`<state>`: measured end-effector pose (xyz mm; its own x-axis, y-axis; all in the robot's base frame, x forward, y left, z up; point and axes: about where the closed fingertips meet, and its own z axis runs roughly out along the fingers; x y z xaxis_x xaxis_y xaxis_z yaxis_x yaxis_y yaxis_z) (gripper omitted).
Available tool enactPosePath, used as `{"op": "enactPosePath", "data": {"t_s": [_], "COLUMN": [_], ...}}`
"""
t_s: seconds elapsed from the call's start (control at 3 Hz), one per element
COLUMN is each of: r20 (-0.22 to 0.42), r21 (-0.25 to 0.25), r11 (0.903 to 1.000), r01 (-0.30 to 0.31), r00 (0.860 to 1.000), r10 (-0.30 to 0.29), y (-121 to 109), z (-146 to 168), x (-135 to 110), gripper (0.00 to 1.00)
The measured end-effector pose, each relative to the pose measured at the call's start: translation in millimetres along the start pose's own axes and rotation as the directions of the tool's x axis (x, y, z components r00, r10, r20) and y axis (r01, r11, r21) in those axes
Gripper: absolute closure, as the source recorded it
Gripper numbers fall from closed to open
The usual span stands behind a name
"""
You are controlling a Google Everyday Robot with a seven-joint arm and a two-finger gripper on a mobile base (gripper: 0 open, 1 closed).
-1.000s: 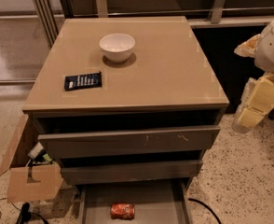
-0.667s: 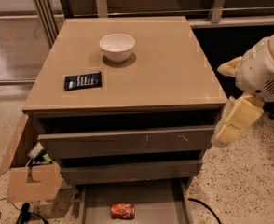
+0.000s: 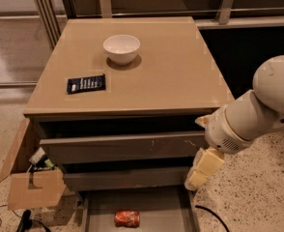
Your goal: Pick coke can from bottom drawer and place on counter
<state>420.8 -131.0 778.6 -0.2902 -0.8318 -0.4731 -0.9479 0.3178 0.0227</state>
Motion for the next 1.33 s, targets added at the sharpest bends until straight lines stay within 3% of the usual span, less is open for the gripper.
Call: {"op": "enactPosePath", "data": {"t_s": [0.67,1.0,1.33], "r20": [0.005,0.064,0.167], "r21": [0.010,0.004,0.016], "r11": [0.9999,0.9998,0.9971], "r01": [0.011,-0.018,-0.075], "r00": [1.000,0.998,0.983], "r10": [-0.011,0.017,0.071], "y": [4,18,33], "z": [7,33,67], "x": [-1,6,18], "gripper": [0.00,0.00,0.00]}}
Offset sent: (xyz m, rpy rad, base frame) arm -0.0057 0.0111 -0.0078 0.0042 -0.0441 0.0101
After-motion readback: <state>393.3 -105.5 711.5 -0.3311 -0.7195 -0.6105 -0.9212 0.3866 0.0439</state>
